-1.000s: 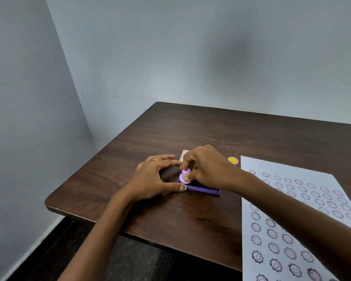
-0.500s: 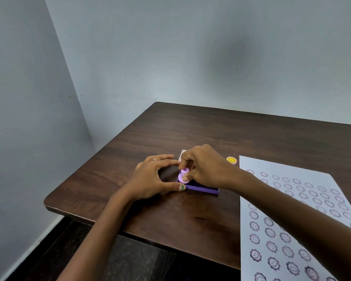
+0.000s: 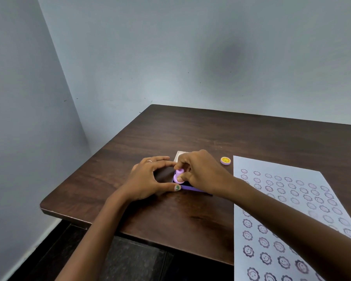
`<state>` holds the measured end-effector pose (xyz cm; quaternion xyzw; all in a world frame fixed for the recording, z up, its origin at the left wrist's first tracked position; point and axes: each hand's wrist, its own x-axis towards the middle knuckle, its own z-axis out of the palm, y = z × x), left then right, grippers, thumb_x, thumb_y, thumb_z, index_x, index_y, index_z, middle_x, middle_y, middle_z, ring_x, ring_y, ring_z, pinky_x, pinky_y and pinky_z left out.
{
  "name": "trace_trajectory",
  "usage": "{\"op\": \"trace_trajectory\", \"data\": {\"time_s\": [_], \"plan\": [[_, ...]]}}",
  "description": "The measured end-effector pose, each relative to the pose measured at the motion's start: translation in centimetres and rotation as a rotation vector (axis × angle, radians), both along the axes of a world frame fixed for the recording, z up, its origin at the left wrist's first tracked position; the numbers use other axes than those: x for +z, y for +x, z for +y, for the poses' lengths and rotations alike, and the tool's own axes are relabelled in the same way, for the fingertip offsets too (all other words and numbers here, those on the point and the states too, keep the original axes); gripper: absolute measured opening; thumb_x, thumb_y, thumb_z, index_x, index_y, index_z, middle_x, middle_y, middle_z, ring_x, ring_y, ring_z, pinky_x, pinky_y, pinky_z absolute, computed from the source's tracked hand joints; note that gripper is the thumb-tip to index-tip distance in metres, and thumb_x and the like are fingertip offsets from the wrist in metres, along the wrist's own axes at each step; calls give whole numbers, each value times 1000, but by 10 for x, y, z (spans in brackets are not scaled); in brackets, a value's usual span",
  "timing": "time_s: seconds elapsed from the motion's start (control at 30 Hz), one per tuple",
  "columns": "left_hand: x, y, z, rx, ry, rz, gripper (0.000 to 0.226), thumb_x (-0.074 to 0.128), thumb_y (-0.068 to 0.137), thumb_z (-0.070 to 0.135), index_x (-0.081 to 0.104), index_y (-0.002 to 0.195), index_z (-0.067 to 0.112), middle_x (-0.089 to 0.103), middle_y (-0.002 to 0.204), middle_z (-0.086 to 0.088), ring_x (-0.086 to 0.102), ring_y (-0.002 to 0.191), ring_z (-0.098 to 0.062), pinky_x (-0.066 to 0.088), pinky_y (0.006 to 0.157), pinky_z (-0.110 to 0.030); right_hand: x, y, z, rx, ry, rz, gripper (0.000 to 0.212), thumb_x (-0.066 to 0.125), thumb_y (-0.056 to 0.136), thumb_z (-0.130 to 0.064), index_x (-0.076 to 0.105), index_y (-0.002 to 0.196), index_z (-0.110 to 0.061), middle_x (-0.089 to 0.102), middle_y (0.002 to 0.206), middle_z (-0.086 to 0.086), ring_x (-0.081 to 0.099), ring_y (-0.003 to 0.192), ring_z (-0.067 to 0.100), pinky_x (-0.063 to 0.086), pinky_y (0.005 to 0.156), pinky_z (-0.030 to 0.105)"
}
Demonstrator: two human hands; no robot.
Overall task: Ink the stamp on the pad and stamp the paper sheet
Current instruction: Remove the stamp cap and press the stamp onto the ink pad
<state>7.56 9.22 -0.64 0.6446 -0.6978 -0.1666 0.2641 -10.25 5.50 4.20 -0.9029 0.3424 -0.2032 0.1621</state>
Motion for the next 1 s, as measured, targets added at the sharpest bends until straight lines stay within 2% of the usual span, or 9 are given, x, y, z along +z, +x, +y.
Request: {"op": "trace_trajectory", "data": {"time_s": [0.1, 0.17, 0.27, 0.37, 0.43, 0.53, 0.63, 0.87, 1.0], "plan": [[-1, 0, 1, 2, 1, 3, 77, 56, 47, 79, 53, 119, 53, 45, 140, 22, 34, 130, -4, 22, 103, -29, -5, -2, 3, -25, 8, -58, 19, 66, 77, -14, 68, 95, -10, 71, 94, 8, 53, 72, 9, 31, 56, 8], [0, -1, 1, 4, 2, 5, 76, 56, 46, 79, 53, 119, 54, 45, 139, 23, 34, 130, -4, 23, 104, -29, -8, -2, 7, -41, 7, -91, 19, 64, 79, -14, 68, 96, -9, 71, 94, 8, 51, 73, 8, 32, 58, 6], [2, -3, 3, 3, 9, 10, 72, 56, 46, 79, 50, 115, 59, 44, 139, 23, 33, 130, -3, 22, 104, -29, -8, -4, 6, -73, 60, -133, 18, 67, 77, -15, 68, 93, -8, 71, 92, 8, 56, 75, 11, 42, 66, 17], [3, -3, 4, 2, 2, 4, 72, 56, 46, 79, 50, 115, 60, 45, 138, 23, 33, 130, -3, 23, 106, -30, -4, -11, -2, -151, 199, -302, 19, 74, 71, -12, 70, 90, -10, 72, 87, 8, 63, 74, 13, 52, 74, 26], [3, -2, 4, -1, 1, -9, 74, 55, 47, 80, 51, 117, 58, 45, 139, 23, 33, 130, -3, 24, 106, -31, 2, -21, -4, -197, 468, -549, 22, 73, 73, -7, 68, 95, -5, 71, 90, 16, 66, 76, 18, 58, 74, 28], [2, -2, 3, -3, 2, -7, 75, 56, 48, 79, 52, 120, 55, 44, 140, 23, 33, 130, -3, 22, 101, -27, 12, -40, -6, -152, 1013, -909, 25, 64, 78, -2, 63, 102, 4, 70, 96, 19, 69, 81, 21, 59, 72, 27], [2, -2, 2, -1, -3, 2, 75, 58, 48, 79, 53, 119, 55, 44, 139, 24, 33, 129, -1, 22, 100, -27, 17, -60, -8, -147, 1270, -1094, 27, 65, 69, -5, 66, 94, 2, 72, 90, 16, 71, 80, 20, 59, 72, 29], [4, -5, 4, -4, -26, 33, 72, 63, 47, 78, 53, 115, 57, 45, 137, 25, 37, 127, -1, 26, 103, -29, 14, -95, -10, -201, 1345, -1189, 23, 64, 71, -6, 65, 93, 0, 74, 86, 15, 72, 80, 21, 59, 72, 30], [3, -7, 6, 47, -79, 159, 68, 64, 55, 75, 56, 118, 50, 47, 135, 24, 44, 125, 0, 35, 107, -30, 11, -120, -15, -220, 1305, -1196, 27, 65, 68, -6, 65, 94, 0, 74, 86, 16, 72, 81, 23, 59, 72, 30]]}}
